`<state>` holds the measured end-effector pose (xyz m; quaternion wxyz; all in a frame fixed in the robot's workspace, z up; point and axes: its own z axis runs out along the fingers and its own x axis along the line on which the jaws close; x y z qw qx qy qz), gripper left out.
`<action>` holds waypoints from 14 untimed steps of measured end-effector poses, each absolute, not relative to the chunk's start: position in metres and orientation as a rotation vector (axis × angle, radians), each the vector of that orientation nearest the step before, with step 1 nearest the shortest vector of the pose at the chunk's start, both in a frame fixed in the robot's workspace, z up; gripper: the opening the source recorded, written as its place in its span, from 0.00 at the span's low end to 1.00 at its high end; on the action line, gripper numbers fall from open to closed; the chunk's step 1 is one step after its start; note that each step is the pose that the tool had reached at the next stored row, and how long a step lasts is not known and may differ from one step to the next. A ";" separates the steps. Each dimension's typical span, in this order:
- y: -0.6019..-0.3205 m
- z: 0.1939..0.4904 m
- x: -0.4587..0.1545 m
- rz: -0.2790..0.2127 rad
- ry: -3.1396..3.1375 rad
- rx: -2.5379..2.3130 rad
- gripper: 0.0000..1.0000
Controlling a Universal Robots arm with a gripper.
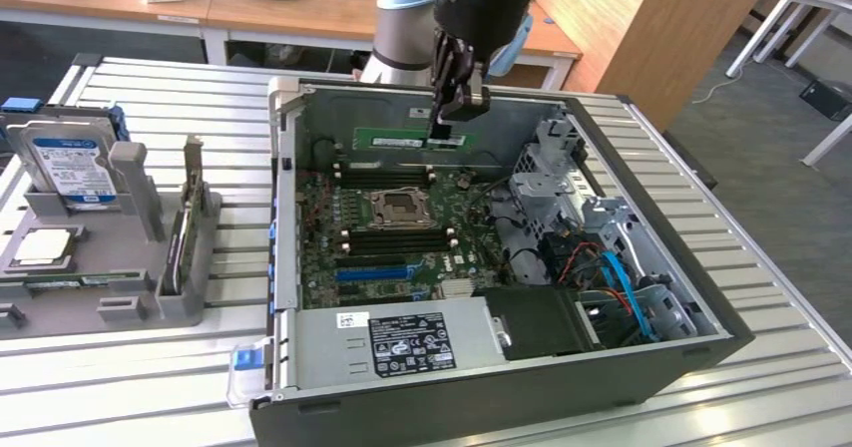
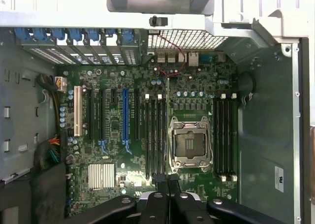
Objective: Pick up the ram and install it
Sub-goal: 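Pick up the ram and move it above insertion slot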
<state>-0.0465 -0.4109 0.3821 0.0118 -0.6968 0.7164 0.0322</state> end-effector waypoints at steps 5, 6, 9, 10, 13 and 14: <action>-0.411 0.373 -0.047 0.100 2.234 -2.173 0.12; -0.411 0.371 -0.047 0.100 2.234 -2.173 0.12; -0.411 0.366 -0.047 0.100 2.234 -2.173 0.12; -0.411 0.364 -0.047 0.100 2.234 -2.173 0.12; -0.411 0.359 -0.047 0.100 2.234 -2.173 0.12; -0.411 0.357 -0.047 0.100 2.234 -2.173 0.12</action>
